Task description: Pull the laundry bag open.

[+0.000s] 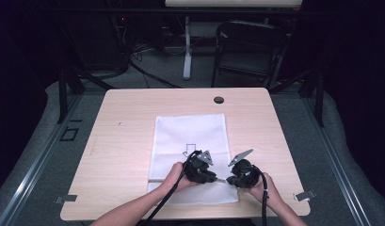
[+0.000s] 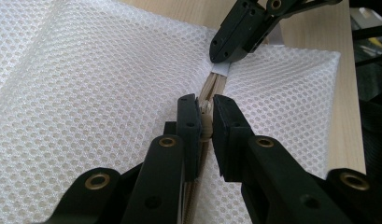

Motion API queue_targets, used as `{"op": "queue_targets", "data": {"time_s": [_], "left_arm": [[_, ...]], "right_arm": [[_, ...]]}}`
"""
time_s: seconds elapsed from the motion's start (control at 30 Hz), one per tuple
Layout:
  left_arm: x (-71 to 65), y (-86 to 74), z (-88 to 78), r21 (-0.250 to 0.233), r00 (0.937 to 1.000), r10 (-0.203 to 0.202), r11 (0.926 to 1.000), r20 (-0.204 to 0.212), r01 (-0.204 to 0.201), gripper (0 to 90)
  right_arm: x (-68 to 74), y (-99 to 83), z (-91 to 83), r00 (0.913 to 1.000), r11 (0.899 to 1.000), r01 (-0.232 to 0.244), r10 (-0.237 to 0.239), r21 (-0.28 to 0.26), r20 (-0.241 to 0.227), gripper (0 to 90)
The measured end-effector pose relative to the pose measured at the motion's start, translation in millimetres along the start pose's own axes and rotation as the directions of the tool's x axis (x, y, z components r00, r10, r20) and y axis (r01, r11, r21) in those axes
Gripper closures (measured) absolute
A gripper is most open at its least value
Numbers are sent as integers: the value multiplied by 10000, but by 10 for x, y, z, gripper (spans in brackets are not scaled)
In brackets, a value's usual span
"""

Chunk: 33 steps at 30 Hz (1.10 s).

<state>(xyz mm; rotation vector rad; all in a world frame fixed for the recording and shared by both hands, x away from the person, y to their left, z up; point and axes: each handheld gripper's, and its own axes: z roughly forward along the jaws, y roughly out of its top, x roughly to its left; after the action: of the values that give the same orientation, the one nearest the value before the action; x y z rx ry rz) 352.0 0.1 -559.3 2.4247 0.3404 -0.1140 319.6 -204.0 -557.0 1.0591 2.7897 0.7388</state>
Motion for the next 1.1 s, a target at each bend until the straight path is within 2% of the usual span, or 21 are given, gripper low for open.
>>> {"op": "queue_targets", "data": {"time_s": [0.1,0.13,0.27,0.47,0.57,0.83,0.97,1.1], "left_arm": [[1,-8,-14,4,10000,-5,10000,24,5,814],[5,-17,-15,-101,9998,-48,9999,169,50,814],[5,-33,-56,-22,10000,6,10000,64,-5,814],[35,-119,-167,-8,9999,-168,9999,11,168,814],[49,-164,-216,24,9997,-233,9997,-22,233,814],[48,-190,-227,7,9998,-214,9998,31,214,814],[35,-183,-242,156,9999,-109,9998,-108,111,814],[36,-205,-217,79,9998,-186,9998,-2,186,815]], "right_arm": [[0,6,-4,9999,9999,84,-85,98,65,900],[0,5,-2,10000,10000,49,-49,54,11,900],[-10,4,-1,10000,10000,74,-74,51,-32,900],[0,7,-3,9999,9999,103,-104,104,59,900],[-3,3,2,10000,10000,9,-9,-8,-77,900],[-1,12,-4,9999,9998,117,-117,153,34,900],[-4,10,0,10000,9999,66,-66,99,20,900],[-8,13,-4,9999,9997,138,-138,180,-10,900]]}}
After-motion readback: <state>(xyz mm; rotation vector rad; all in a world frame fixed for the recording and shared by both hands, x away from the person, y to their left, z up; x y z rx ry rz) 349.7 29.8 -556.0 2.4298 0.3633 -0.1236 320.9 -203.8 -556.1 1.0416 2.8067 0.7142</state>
